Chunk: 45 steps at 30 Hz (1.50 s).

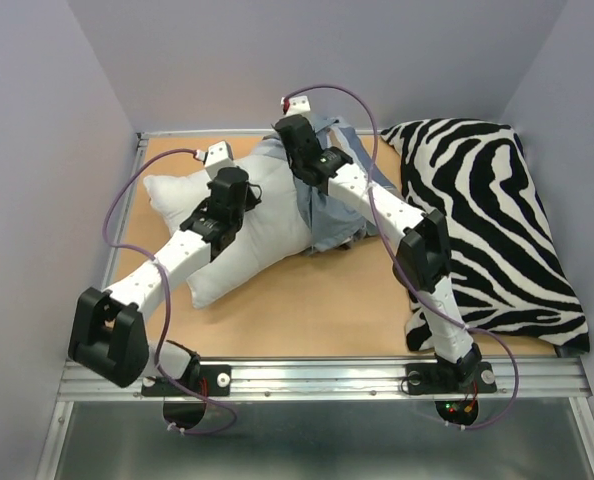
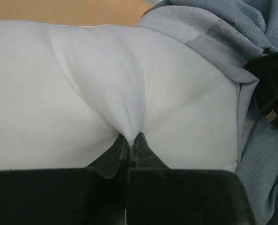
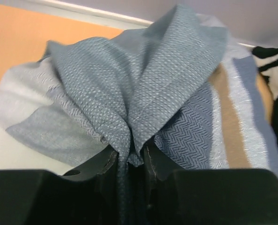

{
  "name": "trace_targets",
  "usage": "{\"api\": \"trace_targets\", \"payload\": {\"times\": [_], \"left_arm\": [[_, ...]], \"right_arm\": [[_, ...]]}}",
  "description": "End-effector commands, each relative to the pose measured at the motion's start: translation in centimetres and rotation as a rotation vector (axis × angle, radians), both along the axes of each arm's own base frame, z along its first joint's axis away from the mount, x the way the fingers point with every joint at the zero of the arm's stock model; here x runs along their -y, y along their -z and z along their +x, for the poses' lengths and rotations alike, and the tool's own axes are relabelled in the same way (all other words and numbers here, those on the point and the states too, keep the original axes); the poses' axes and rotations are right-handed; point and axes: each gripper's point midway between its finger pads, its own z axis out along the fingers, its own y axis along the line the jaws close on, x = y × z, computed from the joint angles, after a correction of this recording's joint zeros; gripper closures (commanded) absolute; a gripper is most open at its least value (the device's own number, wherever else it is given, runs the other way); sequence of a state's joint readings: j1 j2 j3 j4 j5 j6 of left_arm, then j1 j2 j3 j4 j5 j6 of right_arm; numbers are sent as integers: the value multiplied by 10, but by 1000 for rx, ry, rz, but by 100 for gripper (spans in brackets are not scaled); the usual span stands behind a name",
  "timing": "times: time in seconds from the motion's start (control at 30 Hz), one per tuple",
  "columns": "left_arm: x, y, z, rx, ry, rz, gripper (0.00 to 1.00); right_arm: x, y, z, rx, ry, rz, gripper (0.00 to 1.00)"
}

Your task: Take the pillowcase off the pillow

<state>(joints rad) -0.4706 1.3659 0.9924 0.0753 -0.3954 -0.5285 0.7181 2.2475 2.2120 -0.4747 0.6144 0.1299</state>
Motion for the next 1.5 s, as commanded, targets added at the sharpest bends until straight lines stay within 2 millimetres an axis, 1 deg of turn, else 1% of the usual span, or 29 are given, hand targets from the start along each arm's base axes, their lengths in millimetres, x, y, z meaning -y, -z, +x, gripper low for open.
{"api": "trace_targets", "payload": {"times": [0.0, 0.03, 0.07, 0.1, 0.13, 0.17, 0.2, 0.23, 0.27, 0.3, 0.33, 0.4, 0.43, 0.47, 0.57, 0.6, 0.63, 0.73, 0.77, 0.8, 0.83, 1.0, 1.03, 1.07, 1.13, 1.17, 1.3, 1.43, 1.47], "left_arm": [[-21, -49, -23, 107, -35, -2, 100], [-26, -53, -26, 116, -43, -6, 100], [-30, -62, -33, 138, -47, -19, 100], [-34, -64, -37, 139, -50, -22, 100], [-42, -71, -43, 160, -64, -34, 100], [-47, -77, -46, 174, -73, -44, 100], [-54, -74, -51, 157, -88, -40, 100], [-62, -87, -58, 191, -106, -61, 100], [-69, -88, -62, 198, -126, -58, 100], [-74, -93, -67, 212, -138, -64, 100], [-81, -106, -73, 243, -156, -75, 100], [-92, -112, -81, 245, -189, -62, 100], [-98, -121, -86, 266, -211, -63, 100], [-102, -121, -91, 259, -225, -54, 100], [-118, -135, -106, 297, -278, -58, 100], [-127, -139, -114, 308, -315, -64, 100], [-130, -138, -115, 305, -328, -57, 100], [-145, -152, -132, 342, -375, -70, 100], [-150, -156, -137, 345, -397, -64, 100], [-153, -160, -141, 356, -407, -68, 100], [-157, -171, -147, 382, -414, -75, 100], [-162, -193, -163, 413, -408, -95, 100], [-164, -201, -170, 440, -402, -114, 100], [-166, -211, -177, 465, -396, -127, 100], [-168, -222, -187, 498, -381, -141, 100], [-171, -233, -196, 529, -378, -160, 100], [-173, -244, -205, 543, -368, -159, 100], [-177, -260, -221, 586, -353, -189, 100], [-179, -269, -228, 609, -350, -201, 100]], "right_arm": [[90, -49, 25, 95, 272, -104, 75], [103, -51, 28, 89, 300, -98, 75], [124, -52, 35, 84, 338, -89, 76], [135, -55, 37, 84, 363, -58, 77], [159, -52, 42, 66, 405, -54, 78], [167, -48, 45, 49, 403, -26, 79], [177, -43, 44, 30, 422, 4, 79], [187, -39, 46, 17, 436, 23, 80], [204, -33, 51, 2, 458, 64, 81], [213, -23, 50, -24, 470, 69, 82], [227, -22, 53, -31, 482, 92, 82], [238, -15, 55, -44, 505, 118, 83], [247, -9, 57, -57, 515, 126, 83], [250, -7, 58, -62, 523, 137, 83], [261, 5, 60, -89, 533, 160, 84], [265, 7, 60, -93, 543, 165, 84], [268, 11, 60, -100, 550, 170, 84], [289, 21, 60, -129, 576, 211, 86], [301, 26, 60, -148, 582, 238, 87], [305, 25, 59, -149, 591, 262, 87], [318, 26, 59, -152, 608, 278, 88], [329, 30, 62, -165, 614, 314, 88], [333, 34, 63, -171, 620, 319, 88], [335, 45, 65, -194, 623, 320, 88], [335, 57, 65, -220, 627, 329, 89], [335, 66, 65, -239, 627, 340, 90], [327, 80, 68, -269, 620, 380, 91], [331, 82, 71, -269, 623, 389, 91], [331, 83, 72, -271, 621, 394, 92]]}}
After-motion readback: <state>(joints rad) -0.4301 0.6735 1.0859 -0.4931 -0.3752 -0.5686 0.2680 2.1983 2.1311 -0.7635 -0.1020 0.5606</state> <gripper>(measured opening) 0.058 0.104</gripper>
